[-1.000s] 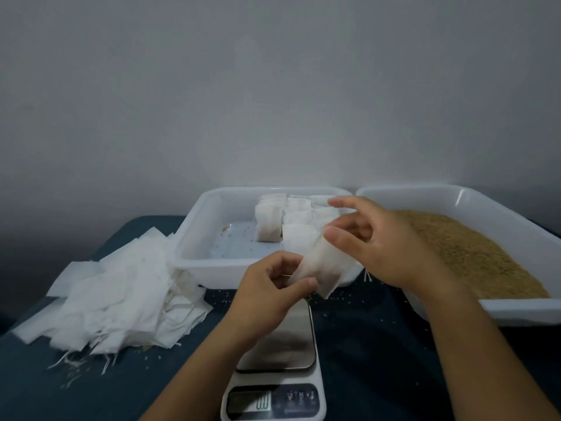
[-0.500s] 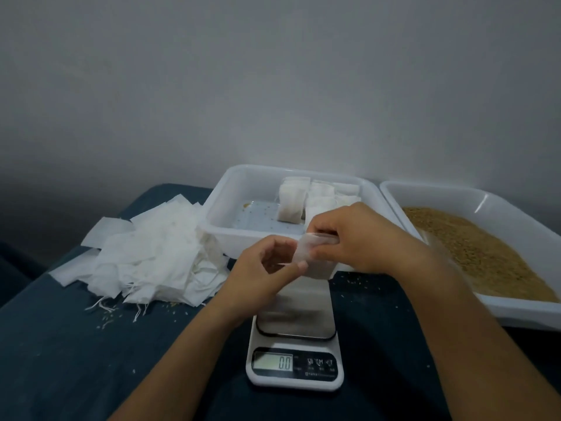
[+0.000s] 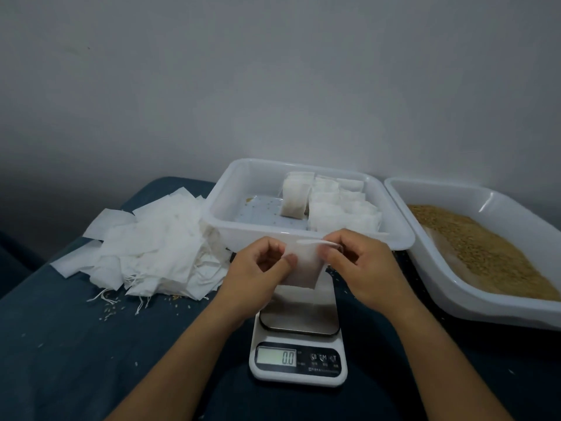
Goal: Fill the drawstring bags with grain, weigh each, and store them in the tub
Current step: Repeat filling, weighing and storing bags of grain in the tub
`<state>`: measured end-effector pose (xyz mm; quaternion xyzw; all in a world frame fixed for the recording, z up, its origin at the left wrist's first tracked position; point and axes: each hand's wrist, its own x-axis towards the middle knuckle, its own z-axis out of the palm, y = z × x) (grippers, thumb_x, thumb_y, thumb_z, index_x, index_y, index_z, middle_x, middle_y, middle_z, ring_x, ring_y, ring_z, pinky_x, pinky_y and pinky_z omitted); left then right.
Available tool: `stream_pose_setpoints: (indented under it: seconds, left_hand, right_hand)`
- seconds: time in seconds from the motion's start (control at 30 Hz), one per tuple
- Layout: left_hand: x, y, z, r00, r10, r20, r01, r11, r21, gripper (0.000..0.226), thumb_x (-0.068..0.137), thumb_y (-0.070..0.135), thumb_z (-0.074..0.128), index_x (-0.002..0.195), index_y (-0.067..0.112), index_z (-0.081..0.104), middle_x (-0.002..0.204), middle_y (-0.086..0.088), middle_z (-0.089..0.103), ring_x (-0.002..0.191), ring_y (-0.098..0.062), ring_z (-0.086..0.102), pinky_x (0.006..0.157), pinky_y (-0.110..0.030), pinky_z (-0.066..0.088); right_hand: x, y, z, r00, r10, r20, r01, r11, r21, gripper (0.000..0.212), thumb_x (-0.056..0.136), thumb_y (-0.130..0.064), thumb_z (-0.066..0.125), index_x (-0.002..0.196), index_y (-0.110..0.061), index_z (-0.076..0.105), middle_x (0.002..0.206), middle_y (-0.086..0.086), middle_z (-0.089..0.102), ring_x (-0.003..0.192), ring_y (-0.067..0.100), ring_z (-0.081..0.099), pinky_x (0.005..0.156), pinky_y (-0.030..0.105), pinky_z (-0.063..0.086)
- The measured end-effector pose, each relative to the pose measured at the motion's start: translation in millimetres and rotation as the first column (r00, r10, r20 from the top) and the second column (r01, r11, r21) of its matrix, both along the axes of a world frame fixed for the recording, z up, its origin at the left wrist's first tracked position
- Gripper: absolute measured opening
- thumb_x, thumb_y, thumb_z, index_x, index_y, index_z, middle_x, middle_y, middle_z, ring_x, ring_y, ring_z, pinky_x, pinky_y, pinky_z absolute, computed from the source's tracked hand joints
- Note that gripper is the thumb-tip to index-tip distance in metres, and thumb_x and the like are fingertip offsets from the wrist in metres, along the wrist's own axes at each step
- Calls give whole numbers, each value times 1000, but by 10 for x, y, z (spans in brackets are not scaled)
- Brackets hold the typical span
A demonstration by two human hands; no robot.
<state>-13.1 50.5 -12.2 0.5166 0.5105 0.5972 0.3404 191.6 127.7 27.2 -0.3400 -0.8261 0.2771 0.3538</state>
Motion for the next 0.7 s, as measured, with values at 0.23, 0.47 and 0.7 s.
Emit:
stream_pose_setpoints:
  seconds: [0.23, 0.47, 0.7]
  left_hand:
    - [-45, 3, -42, 985, -60, -161, 63, 998, 13, 8, 93, 32, 78, 100, 35, 74, 93, 6, 78, 86, -10, 74, 73, -22, 57]
    - [-74, 34, -137, 935, -16, -355, -16, 996, -85, 23, 86, 22, 79, 96, 40, 70, 92, 12, 76, 79, -14, 71, 71, -25, 61]
    - [-186, 73, -180, 881, 101, -461, -150, 986, -70, 34, 85, 26, 80, 111, 43, 67, 94, 28, 70, 68, 2, 60, 66, -9, 47]
  right_hand:
    - [44, -111, -203, 999, 4, -51, 1, 996, 92, 5, 101, -26, 68, 99, -24, 72, 78, -10, 70, 71, 15, 69, 66, 31, 55]
    - [47, -24, -376, 999, -53, -12, 51, 995, -91, 27, 95, -29, 77, 119, -39, 68, 83, -4, 74, 76, 11, 69, 72, 26, 57]
    - [118, 108, -452, 979, -131, 157, 146, 985, -87, 43, 93, -48, 73, 133, -44, 61, 114, -26, 63, 90, -8, 61, 75, 5, 42]
